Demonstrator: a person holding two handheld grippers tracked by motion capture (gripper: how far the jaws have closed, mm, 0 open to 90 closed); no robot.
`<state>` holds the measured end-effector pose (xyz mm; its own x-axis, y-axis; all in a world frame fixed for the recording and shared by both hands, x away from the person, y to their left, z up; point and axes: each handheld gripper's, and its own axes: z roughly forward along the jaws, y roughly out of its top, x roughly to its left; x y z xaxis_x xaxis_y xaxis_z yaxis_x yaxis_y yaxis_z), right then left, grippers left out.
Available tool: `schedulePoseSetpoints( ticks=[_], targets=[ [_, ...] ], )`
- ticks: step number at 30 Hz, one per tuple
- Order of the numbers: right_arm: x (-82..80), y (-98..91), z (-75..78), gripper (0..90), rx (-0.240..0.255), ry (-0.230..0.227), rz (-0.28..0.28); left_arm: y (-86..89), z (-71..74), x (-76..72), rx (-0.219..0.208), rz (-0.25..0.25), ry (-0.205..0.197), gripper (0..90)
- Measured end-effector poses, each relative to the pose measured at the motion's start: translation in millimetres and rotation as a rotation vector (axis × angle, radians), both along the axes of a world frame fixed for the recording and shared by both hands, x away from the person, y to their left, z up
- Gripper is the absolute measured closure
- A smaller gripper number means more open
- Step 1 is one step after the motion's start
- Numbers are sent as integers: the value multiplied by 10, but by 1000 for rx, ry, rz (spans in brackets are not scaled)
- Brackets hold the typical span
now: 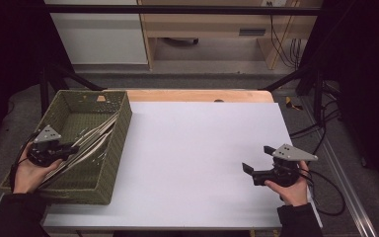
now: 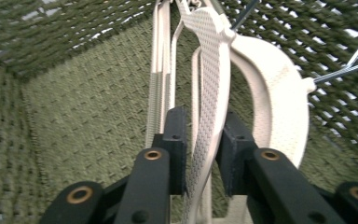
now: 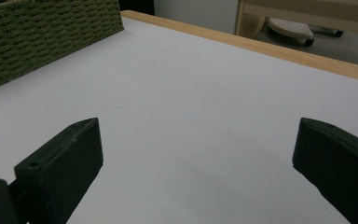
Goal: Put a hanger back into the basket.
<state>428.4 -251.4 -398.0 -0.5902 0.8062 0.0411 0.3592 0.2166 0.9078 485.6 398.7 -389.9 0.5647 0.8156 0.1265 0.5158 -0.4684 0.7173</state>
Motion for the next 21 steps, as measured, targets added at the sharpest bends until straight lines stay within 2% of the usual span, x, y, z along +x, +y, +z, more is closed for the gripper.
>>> schedulePoseSetpoints(
  ticks=[3, 5, 8, 10, 11, 14, 15, 21],
  targets=[
    [2, 4, -4, 24, -2, 0, 1, -14, 12, -5, -8, 3, 9, 641],
    [0, 4, -4, 24, -3, 0, 1, -8, 33, -17, -33, 7, 3, 567],
    [-1, 5, -3, 24, 1, 0, 1, 4, 87, -53, -89, 7, -23, 489],
    [-2, 1, -2, 24, 0, -1, 1, -9, 122, -78, -121, 26, -44, 448],
    [-3, 0, -1, 24, 0, -1, 2, -4, 153, -93, -114, 20, -48, 430],
    [-9, -3, 2, 24, 5, 0, 3, -32, 232, -145, -162, 26, -81, 399],
    [-9, -5, 2, 24, 5, -3, 4, -35, 257, -159, -162, 21, -90, 388],
    [-16, -10, 4, 22, 11, -5, 5, -188, 407, -297, -240, 10, -199, 248]
  ],
)
